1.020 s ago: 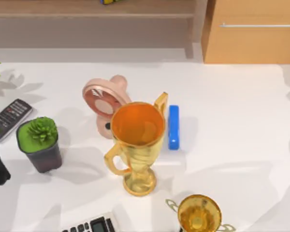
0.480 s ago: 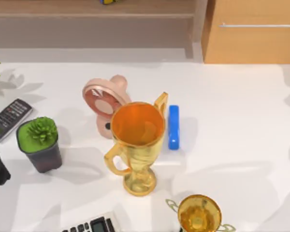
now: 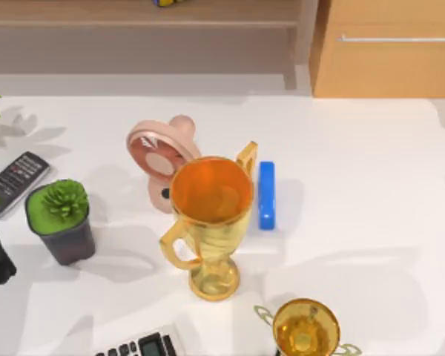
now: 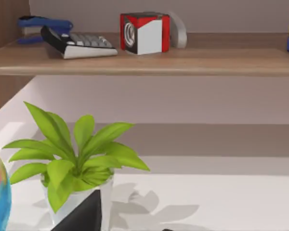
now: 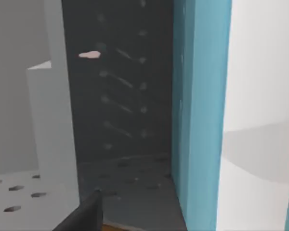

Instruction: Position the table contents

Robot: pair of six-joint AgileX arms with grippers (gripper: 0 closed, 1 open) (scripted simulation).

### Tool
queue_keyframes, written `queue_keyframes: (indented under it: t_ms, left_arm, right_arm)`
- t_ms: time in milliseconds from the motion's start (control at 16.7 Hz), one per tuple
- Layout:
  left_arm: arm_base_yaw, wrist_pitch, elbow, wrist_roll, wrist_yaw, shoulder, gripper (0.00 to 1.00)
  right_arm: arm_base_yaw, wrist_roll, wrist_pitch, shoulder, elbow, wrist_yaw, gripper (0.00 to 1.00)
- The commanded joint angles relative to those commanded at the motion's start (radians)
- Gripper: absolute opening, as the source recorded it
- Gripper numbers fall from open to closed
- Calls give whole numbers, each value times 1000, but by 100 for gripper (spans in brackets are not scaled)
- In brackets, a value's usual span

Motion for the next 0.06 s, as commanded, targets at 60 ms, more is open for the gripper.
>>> queue_keyframes:
  t_ms: [60]
  left_arm:
    - [0, 0, 0, 0, 0, 0, 100]
  right_arm:
    - [-2, -1, 0, -1, -5, 0, 100]
